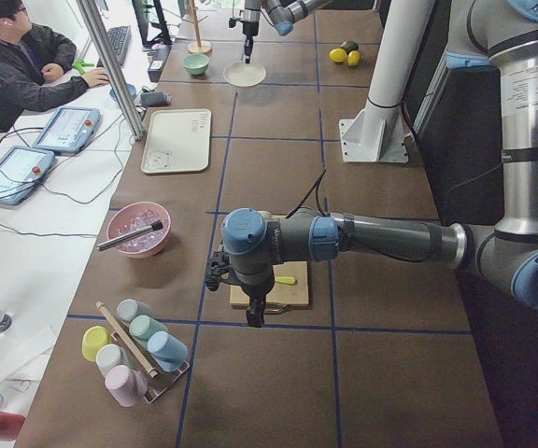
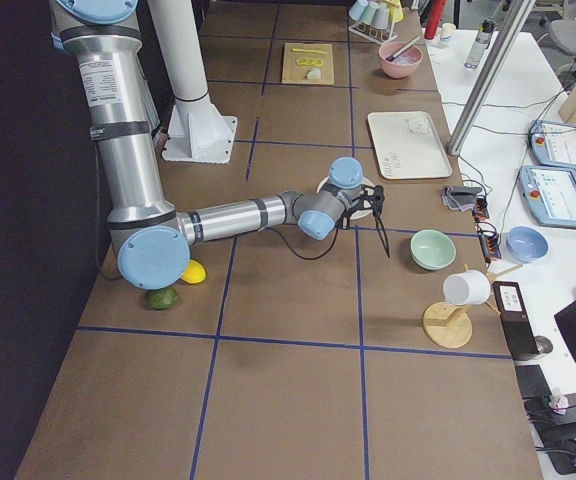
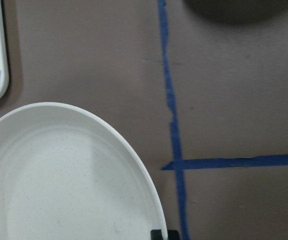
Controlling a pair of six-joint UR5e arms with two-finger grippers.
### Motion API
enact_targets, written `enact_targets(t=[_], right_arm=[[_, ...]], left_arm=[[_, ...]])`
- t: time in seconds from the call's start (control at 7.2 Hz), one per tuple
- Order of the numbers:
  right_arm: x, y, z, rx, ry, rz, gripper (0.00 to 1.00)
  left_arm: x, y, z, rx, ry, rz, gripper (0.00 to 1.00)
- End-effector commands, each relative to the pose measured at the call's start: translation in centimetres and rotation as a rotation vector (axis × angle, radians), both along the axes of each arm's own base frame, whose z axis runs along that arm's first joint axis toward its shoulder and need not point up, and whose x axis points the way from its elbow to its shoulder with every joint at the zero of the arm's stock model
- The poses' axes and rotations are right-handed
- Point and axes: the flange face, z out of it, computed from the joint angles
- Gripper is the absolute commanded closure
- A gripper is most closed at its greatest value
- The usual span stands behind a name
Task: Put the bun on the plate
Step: 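Slide the white plate with the right gripper toward the table center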
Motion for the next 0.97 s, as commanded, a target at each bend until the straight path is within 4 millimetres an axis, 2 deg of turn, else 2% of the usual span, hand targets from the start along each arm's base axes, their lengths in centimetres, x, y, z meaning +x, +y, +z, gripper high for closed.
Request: enact_targets(t=[0.0, 0.14, 0.28, 0.42, 0.56, 0.69, 0.83], right_arm=[[-10.6, 1.4, -7.4, -0.045, -0.029, 0.037, 0.99], [-16.5, 3.0, -11.2, -0.068, -0.004, 0.069, 0.99], [-21.3, 4.7, -14.6, -0.084, 0.036, 0.089, 0.98], [-24.9, 6.7, -17.4, -0.095, 0.049, 0.111, 0.98], [-26.3, 7.7, -19.2, -0.105, 0.044, 0.118, 0.98], [-26.9, 8.8, -19.8, -0.114, 0.04, 0.119, 0.97], [-27.2, 9.4, -19.9, -0.112, 0.037, 0.113, 0.71]], left_arm=[[0.0, -0.1, -0.2, 0.006, 0.0, 0.0, 0.0], [0.0, -0.3, -0.4, 0.01, 0.0, 0.0, 0.0], [0.0, -0.3, -0.4, 0.01, 0.0, 0.0, 0.0], [0.1, -0.3, -0.4, 0.01, 0.0, 0.002, 0.0], [0.1, -0.3, -0.4, 0.009, 0.0, 0.002, 0.0], [0.1, -0.3, -0.4, 0.009, 0.002, 0.002, 0.0], [0.1, -0.3, -0.4, 0.009, 0.0, 0.003, 0.0]])
